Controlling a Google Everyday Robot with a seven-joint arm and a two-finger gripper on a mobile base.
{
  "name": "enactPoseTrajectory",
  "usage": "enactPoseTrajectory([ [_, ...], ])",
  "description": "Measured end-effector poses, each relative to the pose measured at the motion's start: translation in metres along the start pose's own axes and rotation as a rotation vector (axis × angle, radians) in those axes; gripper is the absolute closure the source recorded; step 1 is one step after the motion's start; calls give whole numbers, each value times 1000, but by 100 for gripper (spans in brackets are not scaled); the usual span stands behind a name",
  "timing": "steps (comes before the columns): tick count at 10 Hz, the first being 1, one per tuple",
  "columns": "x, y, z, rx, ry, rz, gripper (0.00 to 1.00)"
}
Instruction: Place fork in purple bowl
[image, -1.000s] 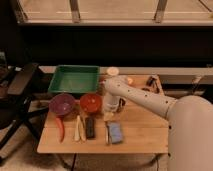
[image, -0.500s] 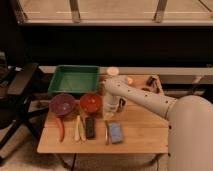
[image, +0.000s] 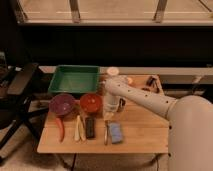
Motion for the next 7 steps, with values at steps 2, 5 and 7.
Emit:
enactPoseTrajectory([
  [2, 2, 1, -25, 39, -29, -21, 94],
  [5, -7, 3, -96, 124, -83, -65, 94],
  [7, -15, 4, -151, 190, -92, -103, 94],
])
